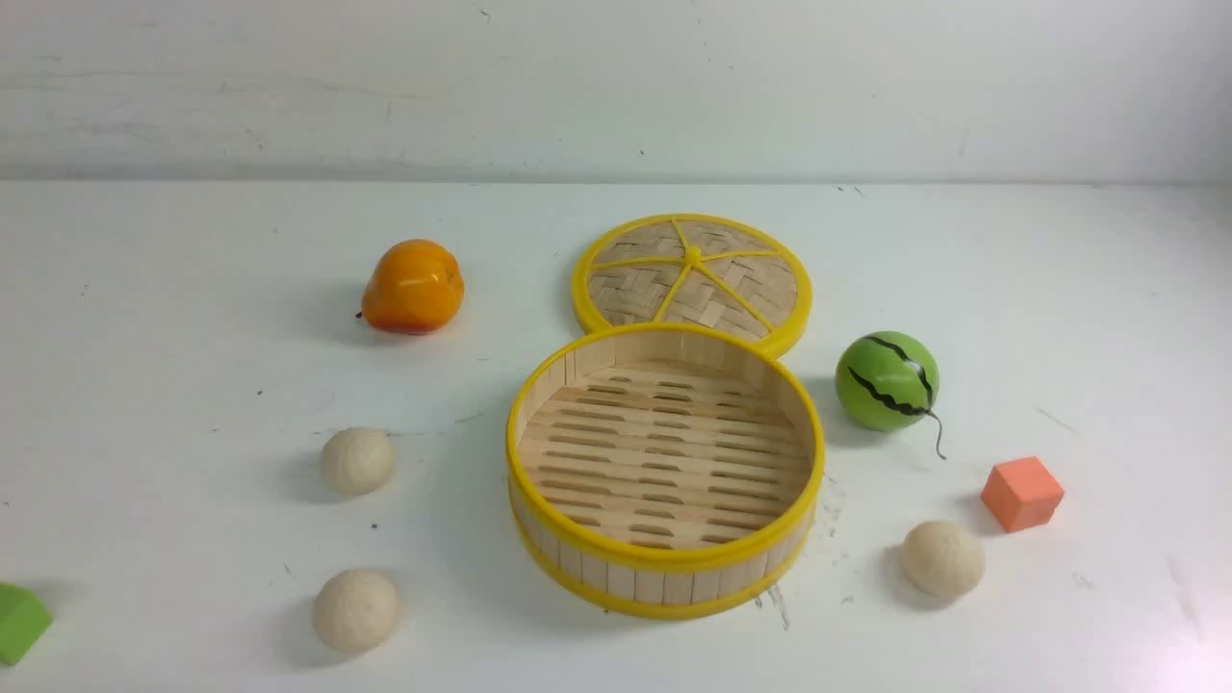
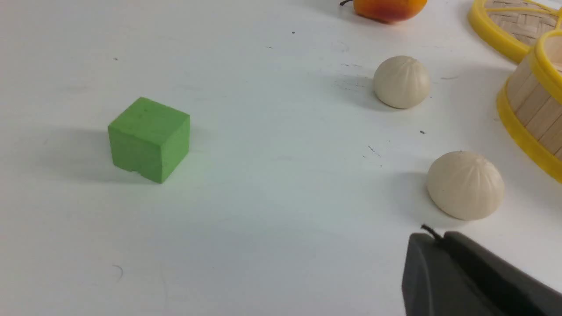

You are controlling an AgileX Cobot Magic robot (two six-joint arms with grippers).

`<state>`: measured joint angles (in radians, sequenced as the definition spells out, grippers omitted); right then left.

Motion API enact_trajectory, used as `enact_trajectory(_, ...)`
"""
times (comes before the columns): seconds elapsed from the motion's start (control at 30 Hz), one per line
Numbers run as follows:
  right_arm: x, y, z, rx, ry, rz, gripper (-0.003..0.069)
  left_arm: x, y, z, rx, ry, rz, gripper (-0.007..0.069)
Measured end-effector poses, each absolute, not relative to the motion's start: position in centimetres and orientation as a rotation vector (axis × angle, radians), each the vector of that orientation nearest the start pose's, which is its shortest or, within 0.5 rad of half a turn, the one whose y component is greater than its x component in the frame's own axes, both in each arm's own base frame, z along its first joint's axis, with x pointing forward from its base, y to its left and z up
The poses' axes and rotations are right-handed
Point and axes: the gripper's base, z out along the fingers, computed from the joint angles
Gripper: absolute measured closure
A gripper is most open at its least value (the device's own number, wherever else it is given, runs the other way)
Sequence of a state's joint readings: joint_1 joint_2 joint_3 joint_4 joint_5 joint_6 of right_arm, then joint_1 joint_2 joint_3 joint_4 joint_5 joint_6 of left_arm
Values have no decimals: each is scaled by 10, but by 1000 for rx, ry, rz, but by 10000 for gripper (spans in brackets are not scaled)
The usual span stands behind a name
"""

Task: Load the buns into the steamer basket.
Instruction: Use the left arm to grab a steamed stuffed bun

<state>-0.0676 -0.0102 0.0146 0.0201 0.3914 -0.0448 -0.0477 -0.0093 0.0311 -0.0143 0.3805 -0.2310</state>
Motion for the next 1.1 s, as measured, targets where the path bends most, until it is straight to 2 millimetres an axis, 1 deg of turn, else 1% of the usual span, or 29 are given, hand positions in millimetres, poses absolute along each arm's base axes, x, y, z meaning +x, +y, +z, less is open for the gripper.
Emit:
enact_trajectory(0.87,52,-3,174,34,1879,-57,480,52,-3,169,-182,1885,-204,589)
enact_trajectory(1.1,52,-3,174,34,1879,-57,479,52,-2,169,-166,1885,-178,585)
